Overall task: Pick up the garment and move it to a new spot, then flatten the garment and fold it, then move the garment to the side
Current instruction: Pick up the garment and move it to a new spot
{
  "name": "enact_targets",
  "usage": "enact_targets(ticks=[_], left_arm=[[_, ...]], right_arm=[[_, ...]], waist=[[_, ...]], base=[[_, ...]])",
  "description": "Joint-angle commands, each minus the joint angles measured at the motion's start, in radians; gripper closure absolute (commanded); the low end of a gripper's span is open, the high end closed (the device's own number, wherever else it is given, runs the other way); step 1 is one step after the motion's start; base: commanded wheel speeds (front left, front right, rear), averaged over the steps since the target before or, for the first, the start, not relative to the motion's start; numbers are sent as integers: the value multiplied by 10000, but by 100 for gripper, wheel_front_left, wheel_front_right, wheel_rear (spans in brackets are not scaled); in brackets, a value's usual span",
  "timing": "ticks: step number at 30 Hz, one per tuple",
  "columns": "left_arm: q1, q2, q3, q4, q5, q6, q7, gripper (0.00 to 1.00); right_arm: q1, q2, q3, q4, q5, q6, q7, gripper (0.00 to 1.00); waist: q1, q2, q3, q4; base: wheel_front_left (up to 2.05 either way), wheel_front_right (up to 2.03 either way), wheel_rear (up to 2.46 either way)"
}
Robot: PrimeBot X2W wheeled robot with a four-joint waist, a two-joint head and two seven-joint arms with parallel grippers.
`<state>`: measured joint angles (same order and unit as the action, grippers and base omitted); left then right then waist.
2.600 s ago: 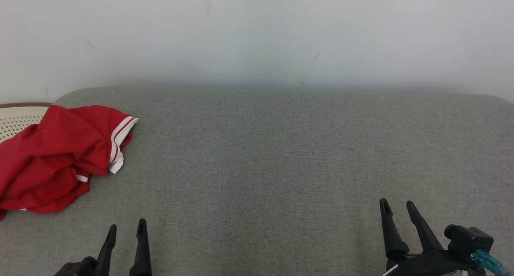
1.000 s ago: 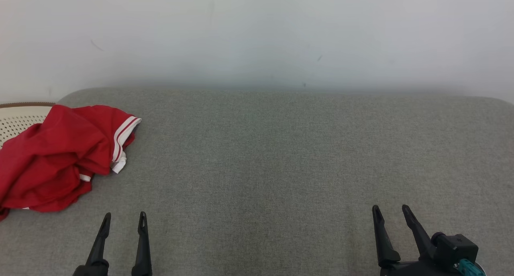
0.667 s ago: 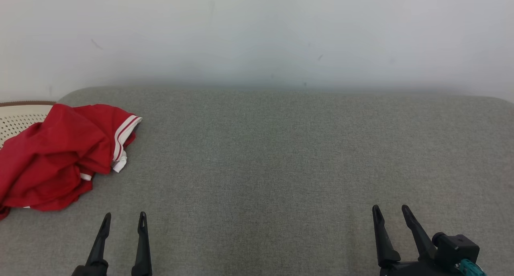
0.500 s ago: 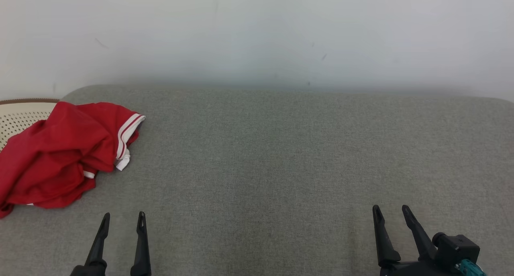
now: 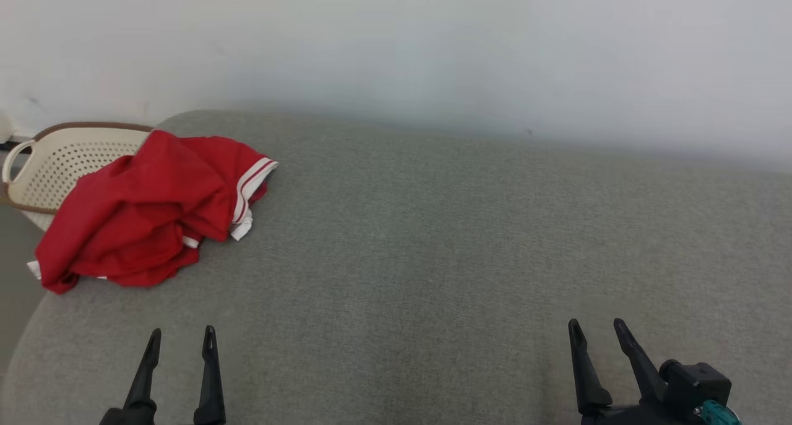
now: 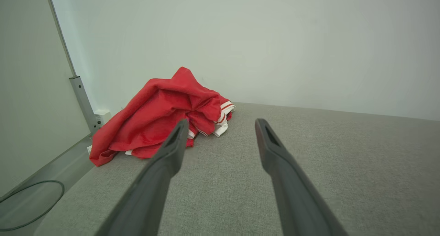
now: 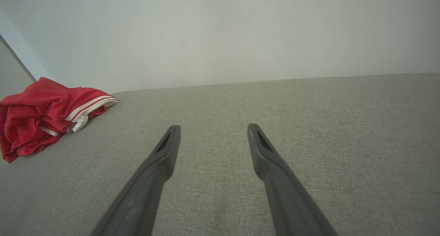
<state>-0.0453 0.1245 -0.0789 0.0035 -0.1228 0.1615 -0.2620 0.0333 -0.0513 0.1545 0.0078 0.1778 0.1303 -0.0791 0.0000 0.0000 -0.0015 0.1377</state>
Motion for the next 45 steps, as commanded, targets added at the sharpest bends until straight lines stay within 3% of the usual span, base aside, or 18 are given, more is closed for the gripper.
enact_targets(ticks=[1,10,22,34,45], left_arm=[[-16,75,50,44,-39,60,-40,0],[205,82,30,-141,-43,228,29,0],[298,163,192,59,-264,318,8,0],[354,261,283,-16,-369,411,-11,0],[-395,156,296,-9,-743,226,-28,0]], right_arm=[[51,11,54,-5,-52,7,-3,0],[-171,8,182,26,-184,7,53,0],[-234,-39,353,134,-223,7,72,0],[-350,-27,541,271,-157,8,50,0],[-618,-21,743,222,-302,8,87,0]], waist=[[0,0,38,561],[0,0,155,2222],[0,0,106,3554],[0,0,82,3821],[0,0,582,3043]], base=[[0,0,0],[0,0,0],[0,0,0],[0,0,0],[0,0,0]])
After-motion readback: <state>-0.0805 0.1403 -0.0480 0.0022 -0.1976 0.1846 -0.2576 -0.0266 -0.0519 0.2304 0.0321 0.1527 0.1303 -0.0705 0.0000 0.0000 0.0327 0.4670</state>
